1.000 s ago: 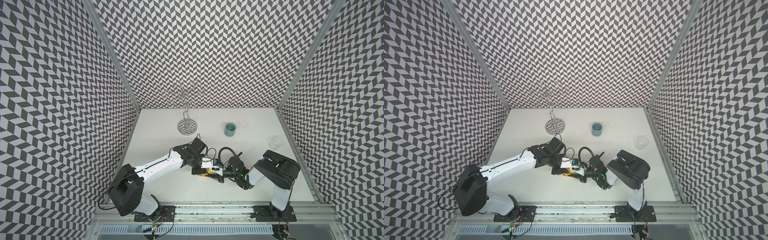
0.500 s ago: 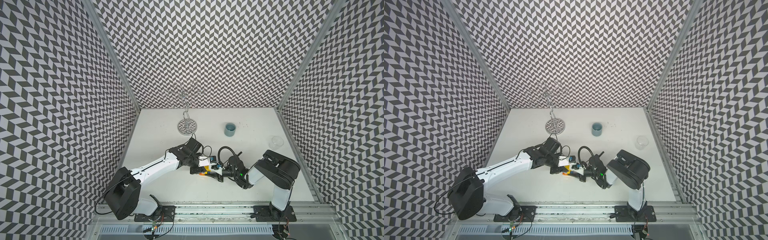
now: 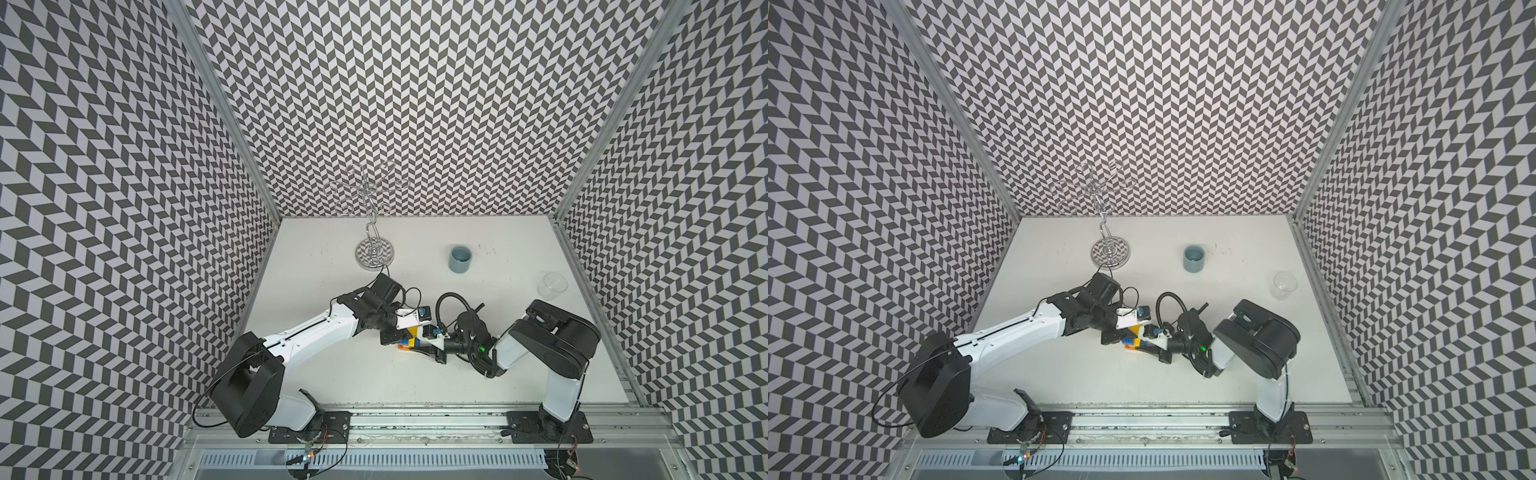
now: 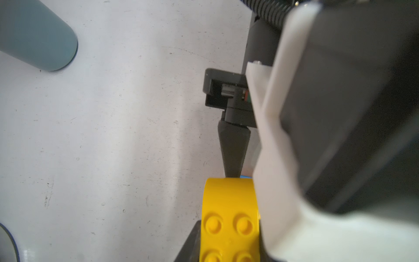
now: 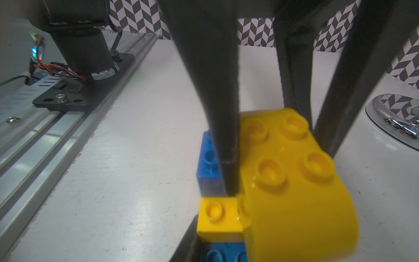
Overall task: Assemble the letter s with lego
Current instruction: Adjust the lego brick at the center of the board.
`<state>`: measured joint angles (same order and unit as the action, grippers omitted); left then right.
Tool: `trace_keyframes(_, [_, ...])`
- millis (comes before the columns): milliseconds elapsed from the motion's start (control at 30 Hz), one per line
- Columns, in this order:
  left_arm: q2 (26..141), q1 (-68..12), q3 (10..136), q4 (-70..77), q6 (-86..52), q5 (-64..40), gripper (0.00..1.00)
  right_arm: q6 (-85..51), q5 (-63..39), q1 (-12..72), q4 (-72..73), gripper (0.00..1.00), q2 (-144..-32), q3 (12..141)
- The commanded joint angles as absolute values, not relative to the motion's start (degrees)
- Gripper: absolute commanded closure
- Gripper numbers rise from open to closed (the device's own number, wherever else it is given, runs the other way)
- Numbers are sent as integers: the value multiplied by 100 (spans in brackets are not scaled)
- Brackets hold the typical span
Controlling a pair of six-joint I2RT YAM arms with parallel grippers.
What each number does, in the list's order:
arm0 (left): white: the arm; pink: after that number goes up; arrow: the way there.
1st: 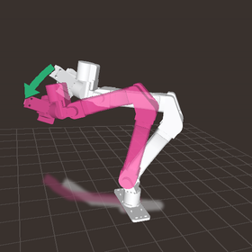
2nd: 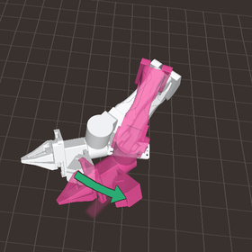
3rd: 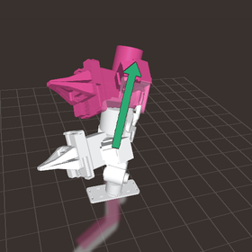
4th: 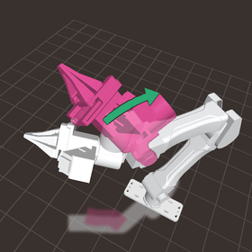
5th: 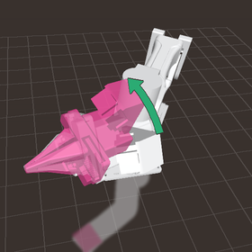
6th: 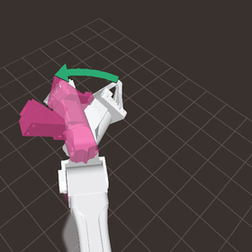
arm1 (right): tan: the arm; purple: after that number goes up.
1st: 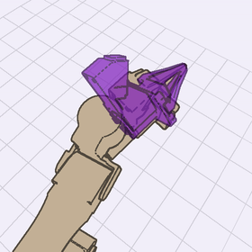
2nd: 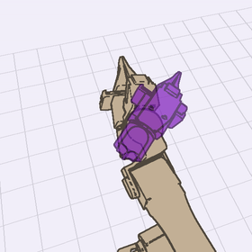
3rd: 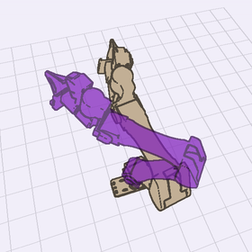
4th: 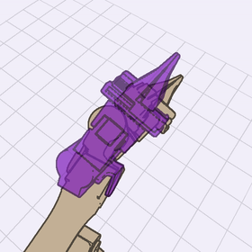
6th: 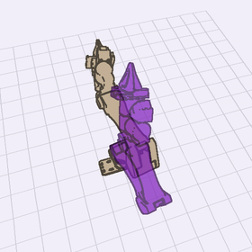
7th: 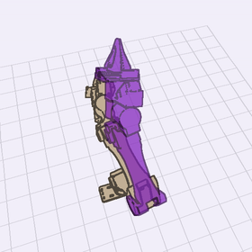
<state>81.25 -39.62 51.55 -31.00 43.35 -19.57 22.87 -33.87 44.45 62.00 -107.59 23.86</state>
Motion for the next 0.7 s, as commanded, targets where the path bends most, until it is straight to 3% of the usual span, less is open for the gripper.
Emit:
trace_keyframes(0, [8269, -3920, 5140, -3416, 4342, -1670, 84, 2430, -3216, 4412, 5818, 74, -10872, 2346])
trace_keyframes(267, [8256, -3886, 5518, -3661, 4400, -1660, 85, 2432, -3228, 4417, 5810, 74, -10881, 2373])
trace_keyframes(667, [7643, -3323, 5546, -3642, 4393, -2601, 85, 2463, -3233, 4412, 5792, 75, -10881, 2360])
